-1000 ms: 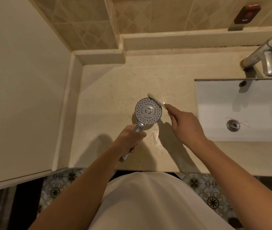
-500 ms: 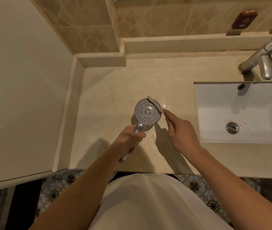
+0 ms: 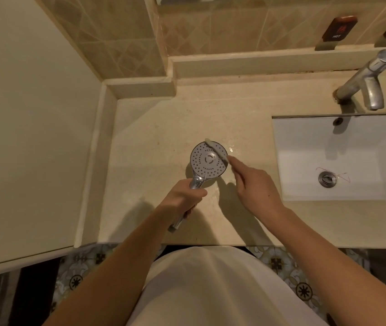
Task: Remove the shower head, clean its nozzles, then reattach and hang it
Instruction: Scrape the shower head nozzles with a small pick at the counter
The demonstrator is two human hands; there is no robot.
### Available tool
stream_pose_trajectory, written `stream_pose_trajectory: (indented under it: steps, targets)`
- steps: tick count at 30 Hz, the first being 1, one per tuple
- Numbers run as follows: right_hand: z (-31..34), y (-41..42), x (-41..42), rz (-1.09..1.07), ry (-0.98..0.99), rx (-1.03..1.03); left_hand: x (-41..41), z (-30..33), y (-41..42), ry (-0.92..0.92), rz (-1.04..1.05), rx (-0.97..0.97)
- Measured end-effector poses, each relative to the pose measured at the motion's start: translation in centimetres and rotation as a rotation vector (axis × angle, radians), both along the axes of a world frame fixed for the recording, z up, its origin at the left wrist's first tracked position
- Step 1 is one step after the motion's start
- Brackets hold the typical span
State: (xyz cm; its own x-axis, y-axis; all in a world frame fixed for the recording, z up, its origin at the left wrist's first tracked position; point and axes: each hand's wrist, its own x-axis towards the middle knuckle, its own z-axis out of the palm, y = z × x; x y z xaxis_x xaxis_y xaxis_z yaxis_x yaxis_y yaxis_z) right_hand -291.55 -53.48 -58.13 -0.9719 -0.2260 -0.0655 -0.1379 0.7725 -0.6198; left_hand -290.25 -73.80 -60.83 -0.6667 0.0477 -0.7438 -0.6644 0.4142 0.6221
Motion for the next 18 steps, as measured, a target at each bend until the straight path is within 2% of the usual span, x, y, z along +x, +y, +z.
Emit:
stream_pose_trajectory:
  steps: [4, 11, 18]
  targets:
    - [-0.2, -0.8, 1.3, 0.201, -0.081, 0.107, -0.1, 0.0, 0.1, 0.015, -0.015, -0.008]
    - [0.2, 0.9, 0.0, -0.069, 0.002, 0.019, -0.5, 0.4, 0.5, 0.053, -0.081, 0.016]
    - [0.4, 1.1, -0.1, -0.061, 0.031, 0.015, -0.6, -0.1, 0.6, 0.037, -0.079, 0.007]
